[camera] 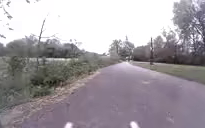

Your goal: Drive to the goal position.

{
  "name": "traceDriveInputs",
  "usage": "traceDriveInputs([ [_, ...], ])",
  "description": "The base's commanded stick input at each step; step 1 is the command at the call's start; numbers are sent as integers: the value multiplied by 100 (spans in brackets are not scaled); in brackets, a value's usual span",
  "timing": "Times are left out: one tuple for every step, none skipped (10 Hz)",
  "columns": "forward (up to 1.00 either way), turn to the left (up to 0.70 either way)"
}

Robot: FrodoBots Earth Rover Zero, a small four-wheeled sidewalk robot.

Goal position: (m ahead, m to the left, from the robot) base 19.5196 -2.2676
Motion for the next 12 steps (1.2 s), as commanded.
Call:
traceDriveInputs([
  [70, -25],
  [70, -33],
  [70, -34],
  [70, -34],
  [70, -34],
  [70, -34],
  [70, -34],
  [70, -34],
  [70, -34],
  [70, -13],
  [70, 0],
  [70, 0],
])
